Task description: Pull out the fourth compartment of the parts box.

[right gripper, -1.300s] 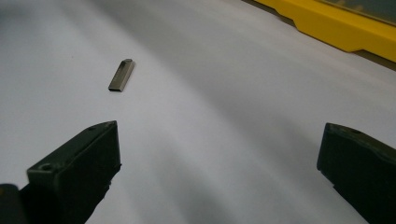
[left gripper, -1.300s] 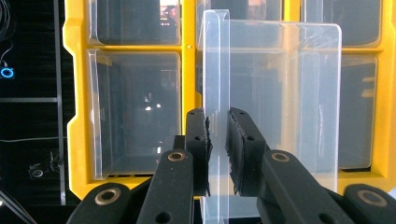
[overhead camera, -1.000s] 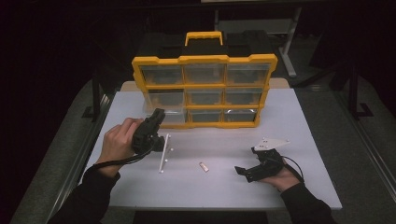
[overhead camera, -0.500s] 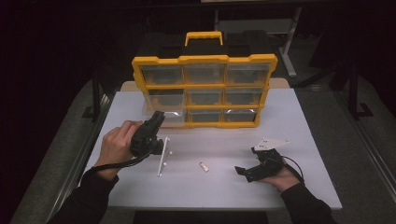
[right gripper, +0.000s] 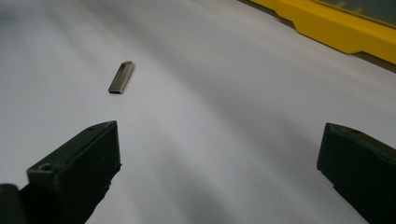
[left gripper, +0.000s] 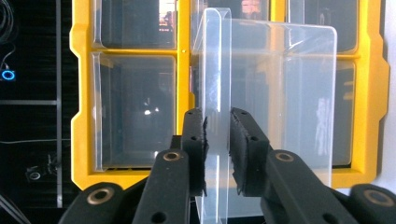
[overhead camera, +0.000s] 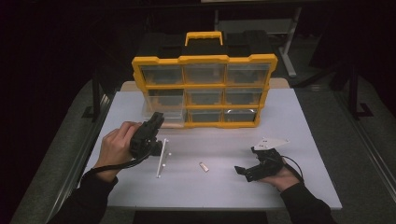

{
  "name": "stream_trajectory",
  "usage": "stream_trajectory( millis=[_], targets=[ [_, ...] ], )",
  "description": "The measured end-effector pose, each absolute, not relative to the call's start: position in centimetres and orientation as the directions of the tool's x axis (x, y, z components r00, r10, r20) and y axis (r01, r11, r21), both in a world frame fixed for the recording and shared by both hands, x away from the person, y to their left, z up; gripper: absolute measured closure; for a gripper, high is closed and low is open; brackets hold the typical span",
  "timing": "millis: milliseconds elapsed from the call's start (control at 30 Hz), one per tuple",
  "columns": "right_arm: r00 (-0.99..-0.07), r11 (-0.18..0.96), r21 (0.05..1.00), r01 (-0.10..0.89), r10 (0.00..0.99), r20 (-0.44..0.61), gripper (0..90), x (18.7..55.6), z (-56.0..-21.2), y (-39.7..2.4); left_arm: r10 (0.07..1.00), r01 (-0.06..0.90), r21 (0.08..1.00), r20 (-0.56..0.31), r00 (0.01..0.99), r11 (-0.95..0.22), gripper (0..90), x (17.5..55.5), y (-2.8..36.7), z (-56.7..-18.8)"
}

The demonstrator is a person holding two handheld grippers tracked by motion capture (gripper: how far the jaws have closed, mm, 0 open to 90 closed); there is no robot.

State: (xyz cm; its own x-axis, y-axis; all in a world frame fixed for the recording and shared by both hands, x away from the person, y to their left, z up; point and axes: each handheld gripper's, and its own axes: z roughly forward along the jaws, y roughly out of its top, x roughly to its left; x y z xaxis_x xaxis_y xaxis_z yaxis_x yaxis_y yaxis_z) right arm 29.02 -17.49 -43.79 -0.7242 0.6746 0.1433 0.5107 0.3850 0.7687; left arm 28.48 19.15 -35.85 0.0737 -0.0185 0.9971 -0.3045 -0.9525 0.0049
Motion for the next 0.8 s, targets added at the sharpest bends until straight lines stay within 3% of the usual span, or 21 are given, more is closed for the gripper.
stream_trajectory(
  millis=[433, 800],
  targets=[
    [-0.724, 0.388, 0.765, 0.514, 0.675, 0.144, 0.0, 29.1, -43.8, -17.3, 0.006, -0.321, 0.025, 0.998, 0.061, -0.947, 44.8, 28.2, 19.1, -35.9],
    [-0.728, 0.392, 0.769, 0.505, 0.672, 0.136, 0.0, 28.9, -43.8, -17.4, 0.02, -0.318, 0.031, 0.999, 0.038, -0.948, 30.5, 27.2, 19.1, -36.4]
  ],
)
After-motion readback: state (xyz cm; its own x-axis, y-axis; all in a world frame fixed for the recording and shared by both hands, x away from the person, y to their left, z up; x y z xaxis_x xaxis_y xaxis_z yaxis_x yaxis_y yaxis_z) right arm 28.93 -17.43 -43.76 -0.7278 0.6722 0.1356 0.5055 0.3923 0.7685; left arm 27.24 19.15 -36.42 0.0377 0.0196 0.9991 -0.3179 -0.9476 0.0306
